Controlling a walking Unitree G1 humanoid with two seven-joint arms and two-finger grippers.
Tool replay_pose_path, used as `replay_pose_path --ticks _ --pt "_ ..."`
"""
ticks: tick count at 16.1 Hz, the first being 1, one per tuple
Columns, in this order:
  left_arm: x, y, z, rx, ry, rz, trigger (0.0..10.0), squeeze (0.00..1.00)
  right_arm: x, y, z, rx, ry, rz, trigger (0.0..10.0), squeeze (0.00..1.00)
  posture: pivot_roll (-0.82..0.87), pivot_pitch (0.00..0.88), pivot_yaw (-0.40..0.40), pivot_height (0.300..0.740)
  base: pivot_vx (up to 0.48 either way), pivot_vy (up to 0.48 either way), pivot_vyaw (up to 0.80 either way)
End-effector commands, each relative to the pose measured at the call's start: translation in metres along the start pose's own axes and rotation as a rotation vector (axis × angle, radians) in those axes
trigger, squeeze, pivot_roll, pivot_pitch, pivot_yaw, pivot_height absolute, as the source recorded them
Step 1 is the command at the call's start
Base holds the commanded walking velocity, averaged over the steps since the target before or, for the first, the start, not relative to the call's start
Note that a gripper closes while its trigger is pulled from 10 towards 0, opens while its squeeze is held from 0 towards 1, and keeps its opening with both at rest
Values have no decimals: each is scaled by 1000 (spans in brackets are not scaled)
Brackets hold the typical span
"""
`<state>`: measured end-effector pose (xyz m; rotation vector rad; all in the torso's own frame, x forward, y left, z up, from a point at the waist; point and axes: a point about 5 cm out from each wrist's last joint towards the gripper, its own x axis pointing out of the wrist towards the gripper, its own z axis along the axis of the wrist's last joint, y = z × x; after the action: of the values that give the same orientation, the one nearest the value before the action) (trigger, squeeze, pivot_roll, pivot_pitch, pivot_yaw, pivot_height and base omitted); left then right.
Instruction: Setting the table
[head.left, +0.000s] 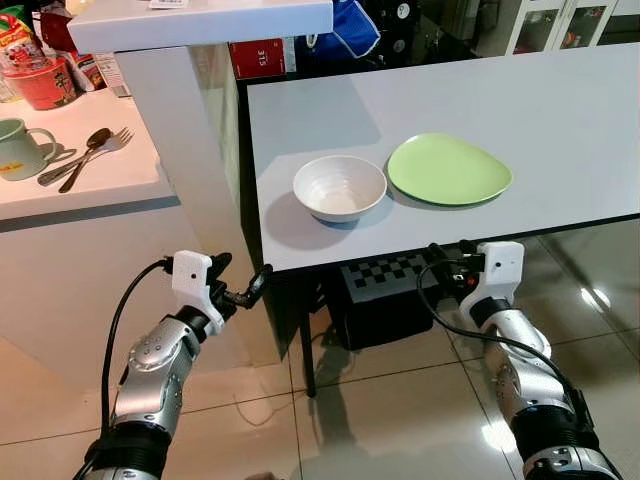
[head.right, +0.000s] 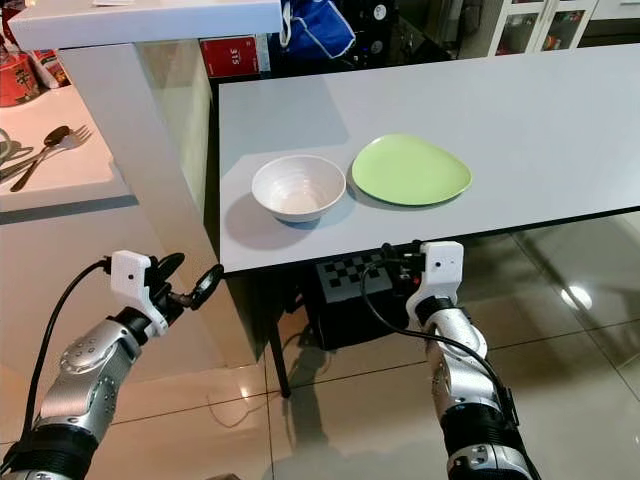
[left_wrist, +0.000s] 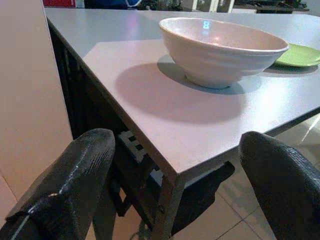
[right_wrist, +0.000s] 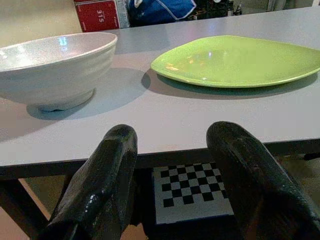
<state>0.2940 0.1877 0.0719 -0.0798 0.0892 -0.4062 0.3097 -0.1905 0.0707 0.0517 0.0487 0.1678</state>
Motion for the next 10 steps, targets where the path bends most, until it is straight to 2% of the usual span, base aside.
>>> replay_pose_path --ticks 1,3,10 --pt "6 -1 10 31 -25 -8 10000 0 0 3 -2 5 10 5 10000 0 -4 0 69 740 0 0 0" --pt "8 -4 10 53 -23 -8 10000 0 -2 5 -4 10 13 8 10000 0 -6 0 73 740 0 388 0" --pt "13 -6 13 49 -25 1 10000 0 -4 5 -7 19 24 5 10000 0 -10 0 77 740 0 480 0"
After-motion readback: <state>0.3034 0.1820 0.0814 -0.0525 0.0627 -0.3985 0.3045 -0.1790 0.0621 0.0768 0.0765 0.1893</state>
